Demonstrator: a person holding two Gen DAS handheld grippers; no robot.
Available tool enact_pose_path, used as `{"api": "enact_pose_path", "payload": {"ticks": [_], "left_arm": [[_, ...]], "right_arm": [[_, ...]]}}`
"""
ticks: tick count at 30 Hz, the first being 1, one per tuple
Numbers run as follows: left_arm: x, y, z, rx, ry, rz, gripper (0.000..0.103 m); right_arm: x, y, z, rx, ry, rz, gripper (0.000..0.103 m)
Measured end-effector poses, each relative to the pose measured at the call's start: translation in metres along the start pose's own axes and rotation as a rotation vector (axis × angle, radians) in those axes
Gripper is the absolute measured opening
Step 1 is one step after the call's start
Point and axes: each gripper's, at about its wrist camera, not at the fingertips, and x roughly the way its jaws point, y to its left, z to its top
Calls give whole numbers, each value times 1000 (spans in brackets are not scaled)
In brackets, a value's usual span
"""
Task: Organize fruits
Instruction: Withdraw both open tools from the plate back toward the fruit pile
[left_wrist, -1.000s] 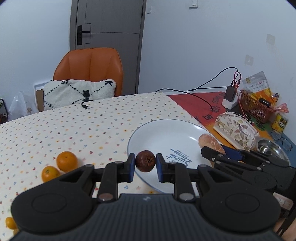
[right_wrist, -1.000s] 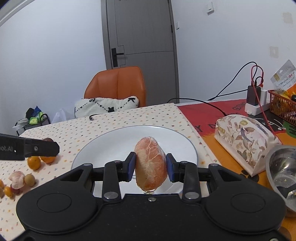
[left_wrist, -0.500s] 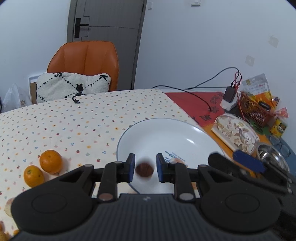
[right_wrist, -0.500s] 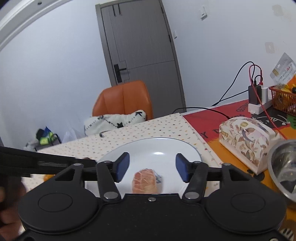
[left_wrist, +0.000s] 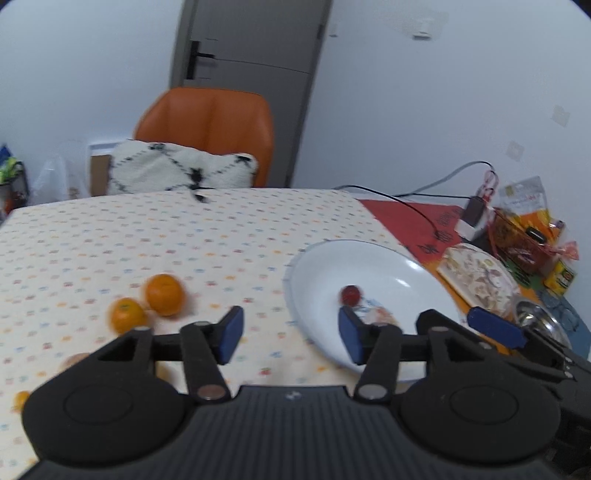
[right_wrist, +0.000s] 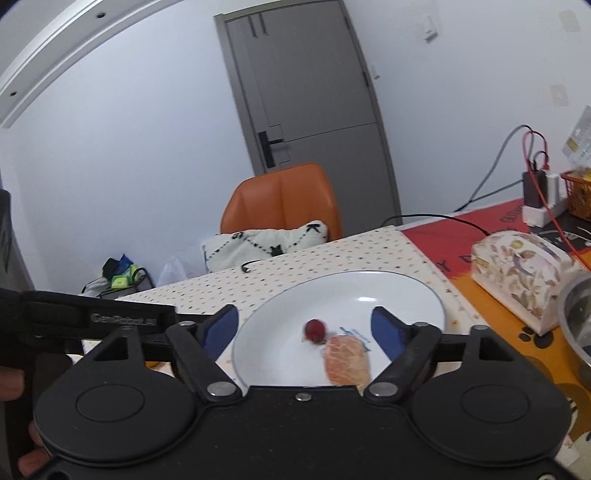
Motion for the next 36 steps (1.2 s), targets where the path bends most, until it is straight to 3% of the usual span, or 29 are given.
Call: {"api": "enact_pose_path", "payload": {"ticks": [2,5,8,11,17,25,36], "left_arm": [[-10,11,1,1,-14,24,76],[-30,27,0,-4,-65,89,88],[-48,39,-2,15,-107,124,94],[-64,47,-7,30,-137,143,95],[-90,67,-15,-34,-192,124,99],[-115,99,-21,-94,-177,111,102],[-130,135,-42,-90,-161,134,102]], "right_arm": [[1,7,-1,-6,10,10,83],[1,17,-5,-30,19,4,93],[-1,22,-6,-13,22,40,101],[-2,30,-5,-23,27,39,103],[-3,47,-3,-64,39,48,103],[-6,69,0,-71,56,66,103],[-1,107,-10,-94,121,151,103]]}}
